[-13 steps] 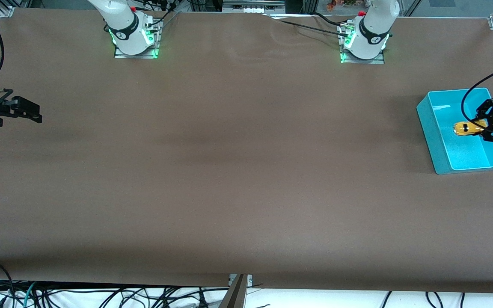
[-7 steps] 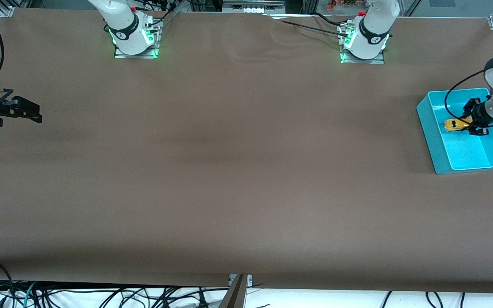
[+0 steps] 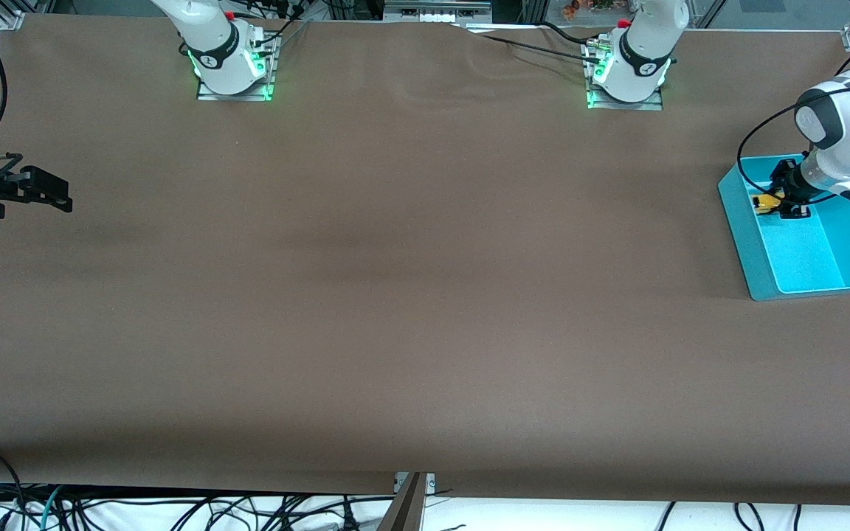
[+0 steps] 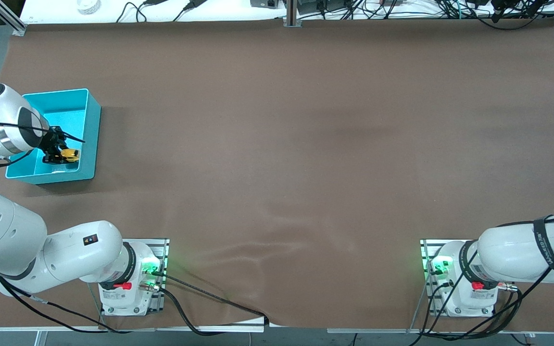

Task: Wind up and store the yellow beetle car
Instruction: 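Lower the car into the turquoise bin and open the left gripper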

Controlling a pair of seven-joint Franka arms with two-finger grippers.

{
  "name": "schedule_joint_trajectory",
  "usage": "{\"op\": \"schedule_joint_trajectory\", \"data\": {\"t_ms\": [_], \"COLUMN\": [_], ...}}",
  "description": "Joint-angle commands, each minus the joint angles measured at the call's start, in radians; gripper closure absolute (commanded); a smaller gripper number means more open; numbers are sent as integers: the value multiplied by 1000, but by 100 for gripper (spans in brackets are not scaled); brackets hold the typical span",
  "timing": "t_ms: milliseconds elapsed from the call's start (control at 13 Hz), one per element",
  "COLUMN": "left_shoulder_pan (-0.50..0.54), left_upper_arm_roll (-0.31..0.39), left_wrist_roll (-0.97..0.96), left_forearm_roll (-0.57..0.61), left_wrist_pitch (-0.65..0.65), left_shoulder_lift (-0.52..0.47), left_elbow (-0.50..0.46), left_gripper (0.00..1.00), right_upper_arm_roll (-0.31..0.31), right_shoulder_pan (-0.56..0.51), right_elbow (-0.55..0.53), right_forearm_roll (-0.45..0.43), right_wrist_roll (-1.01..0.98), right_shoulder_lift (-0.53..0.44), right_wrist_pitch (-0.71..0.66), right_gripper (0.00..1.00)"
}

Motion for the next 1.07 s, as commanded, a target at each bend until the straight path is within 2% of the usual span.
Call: {"op": "schedule_joint_trajectory", "data": {"t_ms": [0, 153, 460, 537, 767, 997], "left_shoulder_pan": [-15, -15, -41, -59, -67, -65], "left_upper_arm_roll": [42, 45, 49, 45, -4, -76], "left_wrist_roll": [48, 53, 52, 52, 78, 264], "left_forearm_roll": [25, 24, 24, 24, 24, -13], "left_wrist_pitch": [75, 94, 56, -13, -283, -615], "left_shoulder_lift": [-7, -1, -51, -61, -116, -136], "left_elbow": [-40, -39, 4, 36, 228, 456], "left_gripper": [73, 2, 0, 0, 0, 0], "right_upper_arm_roll": [5, 5, 5, 5, 5, 5], "right_shoulder_pan": [-8, -10, -11, -11, -13, -13], "right_elbow": [-5, -5, -5, -5, -5, -5], "right_forearm_roll": [3, 3, 3, 3, 3, 3], "right_wrist_roll": [0, 1, 1, 0, 0, 0], "right_shoulder_lift": [-12, -12, -12, -12, -12, -12], "right_wrist_pitch": [4, 4, 4, 4, 4, 4], "right_gripper": [0, 0, 0, 0, 0, 0]}}
